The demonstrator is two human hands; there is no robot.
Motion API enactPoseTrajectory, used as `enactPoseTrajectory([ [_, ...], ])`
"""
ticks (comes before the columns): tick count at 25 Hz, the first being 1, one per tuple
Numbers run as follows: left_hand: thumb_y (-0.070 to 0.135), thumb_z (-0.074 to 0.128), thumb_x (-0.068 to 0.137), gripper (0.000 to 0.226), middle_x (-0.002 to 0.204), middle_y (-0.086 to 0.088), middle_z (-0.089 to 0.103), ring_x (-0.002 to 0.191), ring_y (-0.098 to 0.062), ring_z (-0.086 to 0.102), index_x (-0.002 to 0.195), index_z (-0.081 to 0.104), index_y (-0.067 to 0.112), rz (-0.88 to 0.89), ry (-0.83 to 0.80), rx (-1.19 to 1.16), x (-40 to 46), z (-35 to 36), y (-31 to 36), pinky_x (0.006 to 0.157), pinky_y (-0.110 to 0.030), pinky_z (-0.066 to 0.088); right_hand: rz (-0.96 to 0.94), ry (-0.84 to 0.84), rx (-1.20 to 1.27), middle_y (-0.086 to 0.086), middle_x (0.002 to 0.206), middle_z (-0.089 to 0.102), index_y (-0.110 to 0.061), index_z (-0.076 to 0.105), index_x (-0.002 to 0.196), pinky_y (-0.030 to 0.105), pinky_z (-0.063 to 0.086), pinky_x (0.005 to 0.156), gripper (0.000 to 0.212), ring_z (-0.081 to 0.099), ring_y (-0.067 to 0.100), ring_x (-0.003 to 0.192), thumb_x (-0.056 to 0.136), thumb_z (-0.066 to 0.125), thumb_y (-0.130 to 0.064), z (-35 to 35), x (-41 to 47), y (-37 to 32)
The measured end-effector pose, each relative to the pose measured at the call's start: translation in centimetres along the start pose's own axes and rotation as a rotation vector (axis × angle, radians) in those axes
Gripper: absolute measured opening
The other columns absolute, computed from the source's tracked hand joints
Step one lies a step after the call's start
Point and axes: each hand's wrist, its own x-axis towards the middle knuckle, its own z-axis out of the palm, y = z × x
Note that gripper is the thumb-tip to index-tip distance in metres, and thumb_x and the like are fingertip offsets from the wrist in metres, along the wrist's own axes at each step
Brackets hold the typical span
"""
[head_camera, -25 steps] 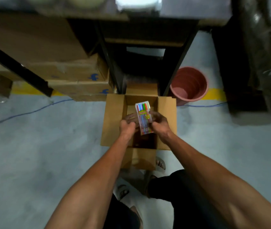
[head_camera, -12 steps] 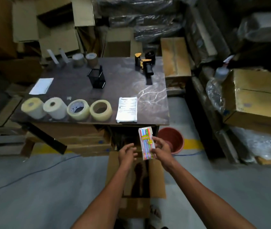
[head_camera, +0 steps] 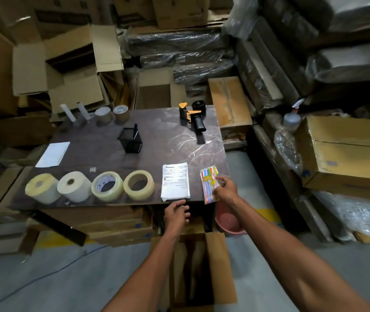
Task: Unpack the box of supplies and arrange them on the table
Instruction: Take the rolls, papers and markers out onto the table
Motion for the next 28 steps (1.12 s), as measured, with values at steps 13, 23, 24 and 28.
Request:
enactPoseTrajectory([
  [13,0.005,0.050,0.094,0.023,0.095,-0.008,0.073,0.082,-0.023,0.068,0.107,0.067,0.014,-0.005,-0.030,0.070,3.7,-1.7,1.2,0.067,-0.033,0.056,0.038,0.033,-0.261,0.011,0.130,0.063,-0.014,0.053,0.136,0.017,0.042,0.069,0.055,0.063,0.025,0.110,0.084,0.063,0.002,2.2,0.9,-0.9],
  [23,0.010,0.054,0.092,0.022,0.092,-0.004,0.073,0.078,-0.020,0.069,0.106,0.069,0.016,0.022,-0.021,0.145,0.5,-1.4,-0.2,0.064,-0.032,0.056,-0.012,0.110,-0.071,0.006,0.108,0.071,-0.016,0.068,0.111,0.032,0.054,0.086,0.034,0.067,0.022,0.099,0.078,0.064,-0.006,0.8,-1.5,1.8],
  [24,0.010,0.054,0.091,0.022,0.091,-0.004,0.073,0.076,-0.019,0.068,0.107,0.069,0.016,0.024,-0.018,0.158,0.0,-1.4,-0.6,0.063,-0.031,0.056,-0.021,0.121,-0.041,0.003,0.103,0.072,-0.018,0.068,0.106,0.031,0.055,0.084,0.030,0.068,0.020,0.095,0.079,0.064,-0.008,0.6,-2.1,2.4],
  [28,0.009,0.054,0.091,0.024,0.091,-0.005,0.074,0.078,-0.019,0.069,0.107,0.070,0.016,0.014,0.011,0.178,-3.0,-1.4,-3.0,0.061,-0.028,0.053,-0.060,0.126,0.002,-0.005,0.086,0.073,-0.024,0.069,0.098,0.032,0.055,0.078,0.027,0.068,0.015,0.082,0.077,0.059,-0.009,0.2,-5.4,5.6],
])
